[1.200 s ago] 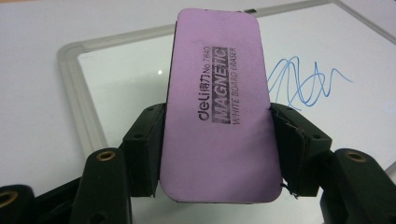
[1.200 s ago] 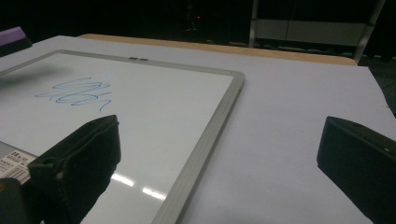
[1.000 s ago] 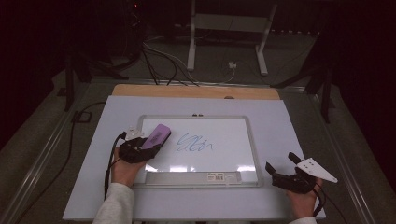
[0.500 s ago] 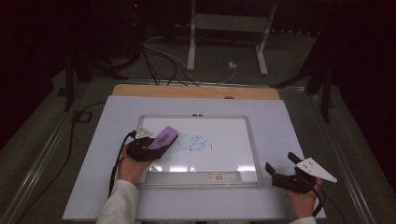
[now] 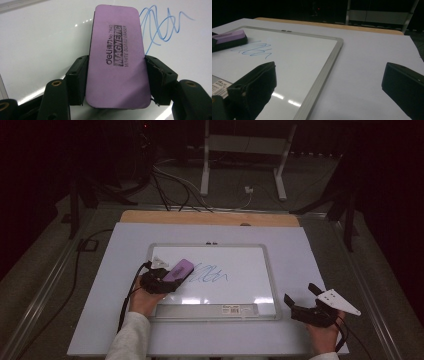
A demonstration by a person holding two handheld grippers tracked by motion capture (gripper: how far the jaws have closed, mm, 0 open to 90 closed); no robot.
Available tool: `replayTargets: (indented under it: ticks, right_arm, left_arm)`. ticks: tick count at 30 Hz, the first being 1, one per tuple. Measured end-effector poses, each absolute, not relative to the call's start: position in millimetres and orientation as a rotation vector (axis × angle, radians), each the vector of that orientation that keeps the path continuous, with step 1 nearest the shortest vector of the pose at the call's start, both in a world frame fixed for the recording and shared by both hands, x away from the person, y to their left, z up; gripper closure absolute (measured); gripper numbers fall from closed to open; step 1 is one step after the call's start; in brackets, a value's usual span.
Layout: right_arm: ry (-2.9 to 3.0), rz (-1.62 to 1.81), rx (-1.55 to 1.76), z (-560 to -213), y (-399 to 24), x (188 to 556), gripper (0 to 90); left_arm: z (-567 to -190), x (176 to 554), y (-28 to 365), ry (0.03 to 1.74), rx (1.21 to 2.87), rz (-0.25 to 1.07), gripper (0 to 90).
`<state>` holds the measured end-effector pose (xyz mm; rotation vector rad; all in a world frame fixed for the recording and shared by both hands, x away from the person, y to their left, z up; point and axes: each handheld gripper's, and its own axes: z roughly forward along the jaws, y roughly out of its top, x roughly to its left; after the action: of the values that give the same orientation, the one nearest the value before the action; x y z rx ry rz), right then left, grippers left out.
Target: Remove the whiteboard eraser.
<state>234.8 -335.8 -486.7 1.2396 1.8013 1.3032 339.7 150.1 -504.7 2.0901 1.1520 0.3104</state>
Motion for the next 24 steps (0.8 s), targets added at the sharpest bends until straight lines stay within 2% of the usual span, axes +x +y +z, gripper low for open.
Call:
replayTargets:
  ticks: [3,7,10,14,24]
  right_arm:
    - [1.803,1.302,1.239,-487,-336,235,0.2]
    - [1.804,1.302,1.238,-487,-335,235,0.2]
    - [1.805,1.302,1.237,-487,-335,235,0.2]
    - [1.805,1.301,1.235,-487,-335,235,0.2]
    - [1.802,1.298,1.242,-487,-336,235,0.2]
  left_arm:
    - [-506,341,150,1.16,2.096,0.308,39.6]
    - [-501,340,150,1.159,2.045,0.336,24.0]
    - [-497,342,149,1.169,2.03,0.352,19.5]
    - [-493,345,147,1.17,2.014,0.362,19.7]
    - [-501,352,136,1.176,2.067,0.355,31.1]
